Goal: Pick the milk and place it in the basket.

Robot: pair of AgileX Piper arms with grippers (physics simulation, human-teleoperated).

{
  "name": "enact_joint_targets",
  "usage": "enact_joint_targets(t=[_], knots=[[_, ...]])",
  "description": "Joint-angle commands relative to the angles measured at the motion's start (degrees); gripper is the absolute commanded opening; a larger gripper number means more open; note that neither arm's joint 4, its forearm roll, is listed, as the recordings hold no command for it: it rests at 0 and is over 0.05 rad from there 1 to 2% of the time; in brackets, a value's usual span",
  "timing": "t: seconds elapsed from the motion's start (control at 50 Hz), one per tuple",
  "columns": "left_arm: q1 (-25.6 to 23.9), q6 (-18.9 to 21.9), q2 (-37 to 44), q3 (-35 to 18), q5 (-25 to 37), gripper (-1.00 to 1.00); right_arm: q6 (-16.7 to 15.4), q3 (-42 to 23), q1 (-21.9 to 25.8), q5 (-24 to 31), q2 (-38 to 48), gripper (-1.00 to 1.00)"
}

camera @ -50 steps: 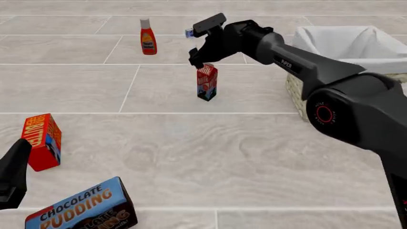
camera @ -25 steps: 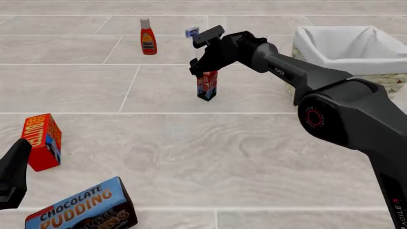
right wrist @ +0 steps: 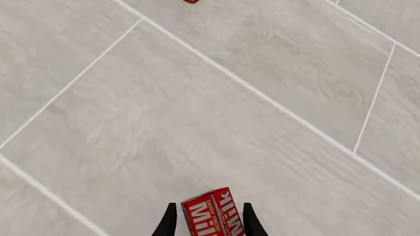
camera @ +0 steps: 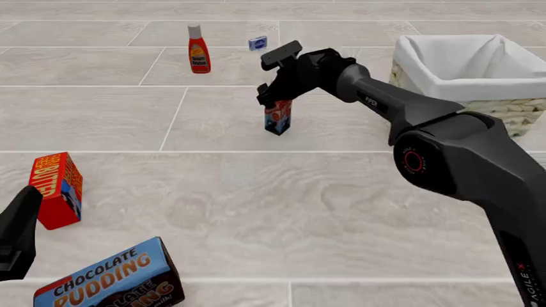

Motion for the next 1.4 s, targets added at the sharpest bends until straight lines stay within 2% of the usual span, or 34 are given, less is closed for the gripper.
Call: enact_joint_targets(t=[0.02, 0.38, 0.4, 0.9, 1.18, 1.4], knots=[[0.0, 0.0, 0.0, 0.0, 0.0, 1.00, -0.7, -1.1, -1.0, 0.8, 2.4, 1.00], [0.0, 0.0, 0.0, 0.0, 0.0, 1.00, 0.4, -4.8, -1.3, 2.2, 6.1, 1.00], [0.0, 0.0, 0.0, 0.0, 0.0, 1.00, 0.4, -4.8, -1.3, 2.3, 6.0, -1.00], [0.0, 0.0, 0.0, 0.0, 0.0, 1.00, 0.5, 1.3, -0.8, 0.1, -1.3, -1.00], [0.0, 0.0, 0.0, 0.0, 0.0, 1.00, -0.6, 12.0, -1.3, -4.1, -14.2, -1.00], [0.0, 0.0, 0.0, 0.0, 0.0, 1.00, -1.1, 16.8, -1.7, -5.1, -21.3, -1.00]])
